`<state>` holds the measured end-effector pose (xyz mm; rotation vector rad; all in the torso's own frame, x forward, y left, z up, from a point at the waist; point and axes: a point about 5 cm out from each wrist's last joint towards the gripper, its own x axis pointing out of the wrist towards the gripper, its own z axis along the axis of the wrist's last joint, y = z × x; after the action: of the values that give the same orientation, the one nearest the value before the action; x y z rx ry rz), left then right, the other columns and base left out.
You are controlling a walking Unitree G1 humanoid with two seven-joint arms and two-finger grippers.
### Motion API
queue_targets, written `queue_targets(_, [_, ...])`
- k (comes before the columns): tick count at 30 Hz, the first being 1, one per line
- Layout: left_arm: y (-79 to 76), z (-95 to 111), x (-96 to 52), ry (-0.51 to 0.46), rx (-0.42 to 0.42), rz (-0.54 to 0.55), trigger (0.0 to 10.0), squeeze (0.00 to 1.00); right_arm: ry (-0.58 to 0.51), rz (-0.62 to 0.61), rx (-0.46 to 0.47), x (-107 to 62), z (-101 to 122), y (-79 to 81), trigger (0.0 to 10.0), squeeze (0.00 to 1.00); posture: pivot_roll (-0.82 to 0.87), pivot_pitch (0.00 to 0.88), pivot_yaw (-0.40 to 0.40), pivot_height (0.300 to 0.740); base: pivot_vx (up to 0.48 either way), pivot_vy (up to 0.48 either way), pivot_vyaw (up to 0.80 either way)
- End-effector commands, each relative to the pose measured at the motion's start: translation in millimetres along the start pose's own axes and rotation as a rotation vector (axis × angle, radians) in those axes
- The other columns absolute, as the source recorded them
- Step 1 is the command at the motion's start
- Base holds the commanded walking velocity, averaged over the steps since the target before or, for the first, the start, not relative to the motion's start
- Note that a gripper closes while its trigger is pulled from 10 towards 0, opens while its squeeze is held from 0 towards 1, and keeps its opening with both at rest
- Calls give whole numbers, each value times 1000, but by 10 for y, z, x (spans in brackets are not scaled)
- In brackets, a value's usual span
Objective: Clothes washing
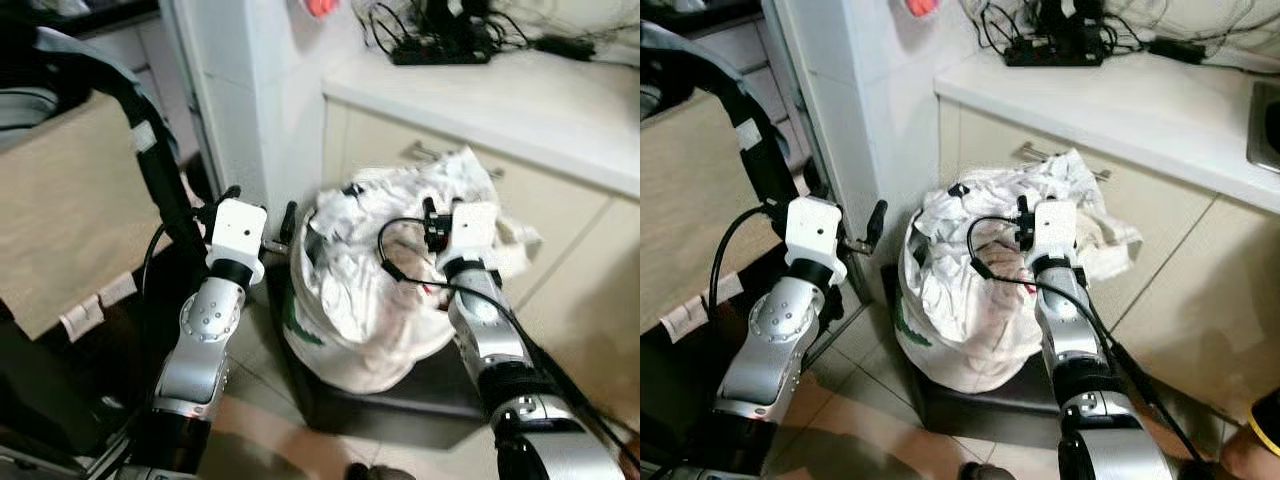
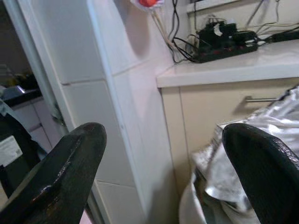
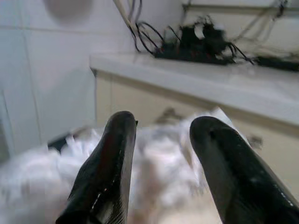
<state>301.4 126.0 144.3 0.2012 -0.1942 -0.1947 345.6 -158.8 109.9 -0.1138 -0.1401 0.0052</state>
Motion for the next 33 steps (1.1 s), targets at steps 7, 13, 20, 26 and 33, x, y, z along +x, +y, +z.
queue_targets(7, [-22,24,26,-11,21,-3,10000,0,4,-16,2,2,-10,-13,10000,1000,-58,0,7,740,0,0,0])
queue_targets(13, [-47,45,30,-22,24,-13,10000,0,33,-55,25,7,-48,-66,10000,1000,-59,0,9,740,0,0,0])
queue_targets(20, [-45,48,3,-21,25,-20,10000,0,83,-165,57,113,-38,-272,10000,1000,-47,0,20,740,0,0,0])
queue_targets(26, [-41,49,-104,-4,35,-34,10000,0,86,-189,49,321,145,-368,10000,1000,-6,0,31,740,0,0,0])
queue_targets(33, [23,36,-284,30,61,-29,10000,0,166,-167,45,455,205,-250,10000,0,73,17,28,740,0,0,0])
